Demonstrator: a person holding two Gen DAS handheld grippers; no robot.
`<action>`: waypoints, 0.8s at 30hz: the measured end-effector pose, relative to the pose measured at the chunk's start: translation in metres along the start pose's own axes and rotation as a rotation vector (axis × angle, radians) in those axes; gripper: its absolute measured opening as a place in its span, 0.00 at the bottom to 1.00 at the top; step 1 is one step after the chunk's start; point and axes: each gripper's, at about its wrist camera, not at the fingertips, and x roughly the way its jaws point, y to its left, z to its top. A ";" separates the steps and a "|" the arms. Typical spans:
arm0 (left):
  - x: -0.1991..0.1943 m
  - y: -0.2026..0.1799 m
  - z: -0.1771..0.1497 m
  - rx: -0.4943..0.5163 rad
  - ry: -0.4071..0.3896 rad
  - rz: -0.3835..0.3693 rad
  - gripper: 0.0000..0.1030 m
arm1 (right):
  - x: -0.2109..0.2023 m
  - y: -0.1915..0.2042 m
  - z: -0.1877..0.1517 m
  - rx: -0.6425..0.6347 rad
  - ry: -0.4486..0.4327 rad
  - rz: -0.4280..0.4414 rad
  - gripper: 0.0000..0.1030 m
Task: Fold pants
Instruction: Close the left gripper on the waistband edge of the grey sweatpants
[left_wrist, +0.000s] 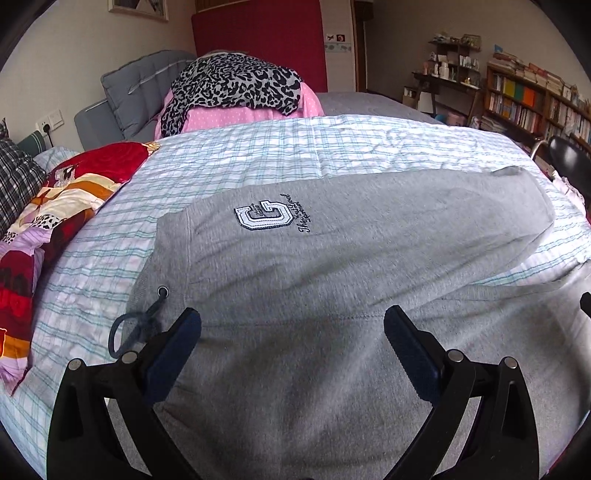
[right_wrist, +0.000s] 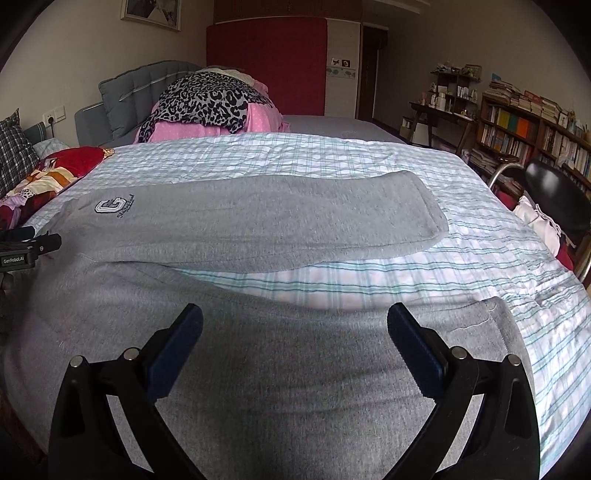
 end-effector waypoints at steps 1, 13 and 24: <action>0.003 0.003 0.003 0.000 0.003 -0.010 0.95 | 0.005 -0.001 0.002 0.003 0.006 -0.001 0.98; 0.049 0.087 0.065 -0.117 0.034 0.025 0.95 | 0.046 -0.010 0.027 0.034 0.034 -0.001 0.98; 0.145 0.149 0.094 -0.221 0.191 -0.094 0.95 | 0.074 -0.017 0.042 0.014 0.061 0.009 0.98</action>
